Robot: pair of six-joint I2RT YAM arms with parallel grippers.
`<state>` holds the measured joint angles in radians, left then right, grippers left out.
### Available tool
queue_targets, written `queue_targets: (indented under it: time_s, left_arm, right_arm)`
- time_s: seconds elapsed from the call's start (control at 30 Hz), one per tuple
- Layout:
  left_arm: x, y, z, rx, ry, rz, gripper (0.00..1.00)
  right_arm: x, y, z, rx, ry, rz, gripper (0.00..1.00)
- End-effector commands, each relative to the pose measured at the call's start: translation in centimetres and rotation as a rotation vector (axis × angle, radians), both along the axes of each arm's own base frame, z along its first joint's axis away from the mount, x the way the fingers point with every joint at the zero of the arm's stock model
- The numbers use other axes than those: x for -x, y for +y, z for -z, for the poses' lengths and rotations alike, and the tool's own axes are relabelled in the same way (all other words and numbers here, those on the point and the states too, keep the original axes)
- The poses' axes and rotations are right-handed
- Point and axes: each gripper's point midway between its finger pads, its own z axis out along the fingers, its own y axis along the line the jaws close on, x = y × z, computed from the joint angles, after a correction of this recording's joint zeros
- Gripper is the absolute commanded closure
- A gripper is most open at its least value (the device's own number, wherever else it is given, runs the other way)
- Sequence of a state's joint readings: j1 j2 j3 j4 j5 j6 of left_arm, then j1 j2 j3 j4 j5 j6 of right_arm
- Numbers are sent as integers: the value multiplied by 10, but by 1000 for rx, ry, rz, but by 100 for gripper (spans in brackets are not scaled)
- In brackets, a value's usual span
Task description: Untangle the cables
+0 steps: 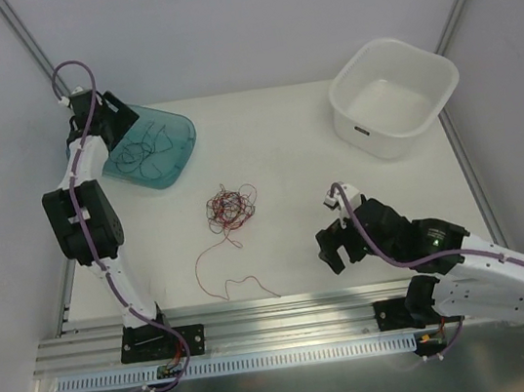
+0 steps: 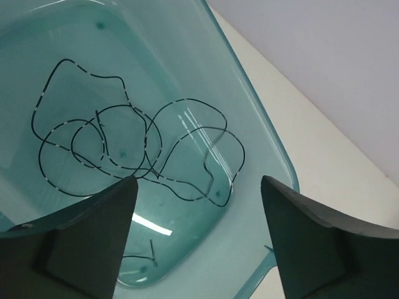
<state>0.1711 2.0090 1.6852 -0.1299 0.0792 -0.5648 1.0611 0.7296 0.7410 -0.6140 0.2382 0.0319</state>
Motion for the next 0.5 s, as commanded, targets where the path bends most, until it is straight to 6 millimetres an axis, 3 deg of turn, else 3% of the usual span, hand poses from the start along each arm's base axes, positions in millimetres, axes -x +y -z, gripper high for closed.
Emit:
queue_targets:
  time_s: [0.0,0.03,0.07,0.13,0.17,0.2,0.23,0.27,0.3,0.33,0.37,0.4,0.43,0.47]
  left_arm:
    - [9,-7,-35,7,-68,47,16]
    - [19,-9,-27,7,-44,52,13]
    - [29,-12,-43,2,-71,59,11]
    - [52,-21,-36,9,-46,86,6]
    - [72,-33,-41,12,-49,106,6]
    - [76,-40,-60,10,-89,124,6]
    - [95,-52,-43,34,-50,162,7]
    - [111,-63,-62,35,-88,190,7]
    - [131,-75,-40,49,-39,212,7]
    - [144,-96,-37,48,-34,267,9]
    - [160,-109,-48,27,-61,302,9]
    - [178,-118,-28,11,-15,329,10]
    - [195,-139,-22,4,14,384,11]
    - [208,-143,-28,-11,-6,386,12]
  right_arm:
    - [-2,13,-12,-34,-4,-21,0]
    - [-1,15,-11,-35,7,-23,1]
    - [-1,17,-12,-37,9,-24,1]
    - [-1,19,-12,-47,21,-15,0]
    - [-2,20,-12,-59,26,-5,0]
    - [-2,21,-11,-60,25,-5,0]
    - [-2,20,-9,-60,33,9,0]
    - [-3,20,-8,-60,36,17,0]
    - [-3,19,-6,-54,41,24,0]
    - [-2,18,-2,-53,49,33,0]
    - [-3,19,-2,-60,50,38,0]
    - [-3,20,-1,-69,55,43,0]
    - [-1,22,-1,-87,67,47,0]
    - [-1,24,0,-103,68,50,0]
